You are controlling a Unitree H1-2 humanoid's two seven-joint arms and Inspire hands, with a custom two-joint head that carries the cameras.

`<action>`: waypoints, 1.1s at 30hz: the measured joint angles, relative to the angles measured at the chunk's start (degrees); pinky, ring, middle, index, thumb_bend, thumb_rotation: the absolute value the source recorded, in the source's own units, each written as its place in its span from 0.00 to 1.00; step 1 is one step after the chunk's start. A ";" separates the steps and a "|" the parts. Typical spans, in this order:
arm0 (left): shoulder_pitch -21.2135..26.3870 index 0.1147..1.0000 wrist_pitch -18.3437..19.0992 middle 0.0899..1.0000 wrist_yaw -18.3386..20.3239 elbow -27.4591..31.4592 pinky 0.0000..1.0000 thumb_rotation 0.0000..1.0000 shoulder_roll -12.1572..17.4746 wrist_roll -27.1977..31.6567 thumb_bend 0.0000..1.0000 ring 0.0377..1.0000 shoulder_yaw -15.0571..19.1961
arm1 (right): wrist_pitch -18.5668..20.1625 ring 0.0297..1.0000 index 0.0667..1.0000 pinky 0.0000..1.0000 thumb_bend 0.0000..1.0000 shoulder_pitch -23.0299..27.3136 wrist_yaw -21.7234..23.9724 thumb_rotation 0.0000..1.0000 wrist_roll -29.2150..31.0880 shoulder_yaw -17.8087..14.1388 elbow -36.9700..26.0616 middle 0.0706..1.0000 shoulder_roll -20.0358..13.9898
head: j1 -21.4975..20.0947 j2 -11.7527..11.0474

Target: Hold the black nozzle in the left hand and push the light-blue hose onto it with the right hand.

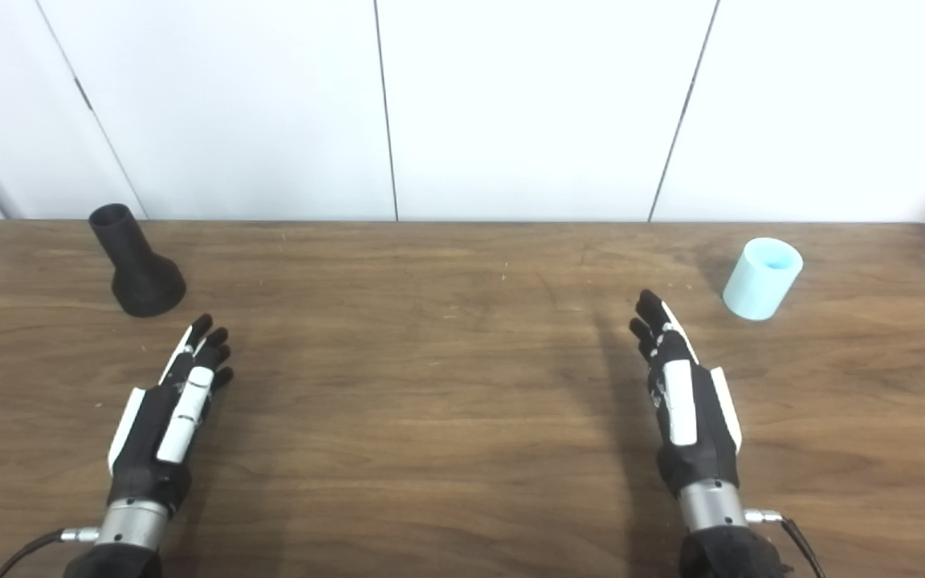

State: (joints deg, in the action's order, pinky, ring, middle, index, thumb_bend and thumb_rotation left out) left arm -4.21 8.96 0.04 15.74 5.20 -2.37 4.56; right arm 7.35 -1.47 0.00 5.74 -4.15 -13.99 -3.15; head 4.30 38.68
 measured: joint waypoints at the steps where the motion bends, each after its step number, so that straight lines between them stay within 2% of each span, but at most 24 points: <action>1: 0.00 0.94 0.00 0.94 0.00 0.00 0.95 0.84 -0.01 -0.01 0.44 0.95 -0.04 | 0.00 0.94 0.93 0.99 0.55 0.00 0.00 1.00 0.01 -0.04 0.00 0.95 -0.01 | 0.09 0.00; 7: -0.04 0.95 -0.02 0.95 -0.44 0.04 0.96 0.84 -0.64 -1.00 0.43 0.95 -0.79 | -0.46 0.94 0.93 0.99 0.56 -0.09 0.31 1.00 0.90 -0.62 0.42 0.94 -0.21 | 6.93 -2.46; 8: -0.07 0.95 -0.03 0.95 -0.69 0.05 0.96 0.85 -0.96 -1.42 0.43 0.95 -1.02 | -0.84 0.94 0.93 0.98 0.56 -0.13 0.53 1.00 1.30 -0.90 0.89 0.94 -0.39 | 6.95 -2.46; 9: -0.10 0.95 -0.08 0.95 -1.06 0.06 0.96 0.85 -1.31 -1.64 0.44 0.95 -1.25 | -1.14 0.93 0.93 0.98 0.57 -0.25 0.71 1.00 1.66 -1.17 1.15 0.94 -0.56 | 8.78 -2.46; 10: -0.17 0.95 -0.19 0.95 -1.28 0.06 0.96 0.85 -1.60 -1.86 0.44 0.95 -1.48 | -1.69 0.93 0.92 0.98 0.58 -0.39 1.12 1.00 2.02 -1.59 1.71 0.93 -0.86 | 8.80 -3.42; 13: -0.38 0.95 -0.68 0.95 -1.74 -0.01 0.96 0.86 -2.24 -2.37 0.45 0.95 -2.12 | -4.48 0.93 0.92 0.96 0.58 -0.69 2.56 1.00 3.08 -2.54 4.88 0.93 -2.52 | 13.35 -6.67; 14: -0.43 0.95 -0.87 0.94 -1.88 -0.09 0.96 0.86 -2.33 -2.48 0.45 0.95 -2.22 | -5.19 0.93 0.93 0.96 0.58 -0.75 2.95 1.00 3.56 -2.76 6.18 0.93 -2.99 | 13.37 -6.68; 16: -0.52 0.95 -2.27 0.94 -2.37 -1.14 0.96 0.85 -2.57 -2.76 0.45 0.95 -2.45 | -7.26 0.92 0.93 0.93 0.58 -0.65 3.92 1.00 4.31 -3.10 7.51 0.93 -3.85 | 15.64 -8.70; 19: -0.56 0.95 -3.51 0.94 -3.19 -1.95 0.96 0.85 -3.29 -3.44 0.45 0.96 -2.75 | -8.15 0.92 0.92 0.91 0.59 0.11 4.58 1.00 4.86 -3.75 8.80 0.93 -4.54 | 16.62 -9.67; 22: -0.56 0.96 -5.05 0.95 -3.79 -2.98 0.98 0.86 -3.80 -3.65 0.44 0.97 -2.97 | -8.47 0.94 0.94 0.94 0.62 0.43 5.05 1.00 5.69 -4.00 9.26 0.95 -4.96 | 19.33 -11.34; 25: -0.54 0.96 -6.41 0.95 -4.26 -4.00 0.99 0.87 -4.50 -3.66 0.44 0.97 -3.32 | -9.58 0.94 0.94 0.96 0.58 0.84 6.23 1.00 6.77 -4.27 10.30 0.95 -5.71 | 20.83 -12.57; 30: -0.03 0.98 -7.75 0.96 -4.42 -5.26 0.99 0.88 -5.61 -3.63 0.45 0.98 -3.70 | -12.55 0.95 0.95 0.98 0.55 1.95 8.27 1.00 8.21 -4.77 12.60 0.97 -7.24 | 21.28 -14.24; 33: 0.12 0.98 -8.40 0.96 -4.24 -5.69 0.99 0.88 -5.86 -3.45 0.45 0.98 -3.78 | -13.01 0.96 0.96 0.99 0.54 2.49 8.79 1.00 8.27 -4.82 13.61 0.97 -7.92 | 21.01 -14.51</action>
State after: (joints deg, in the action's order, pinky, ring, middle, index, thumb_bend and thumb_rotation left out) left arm -4.08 0.56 -4.20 10.05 -0.66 -5.83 0.78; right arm -5.66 1.03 8.79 14.00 -8.97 -0.38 -11.07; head 25.31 24.17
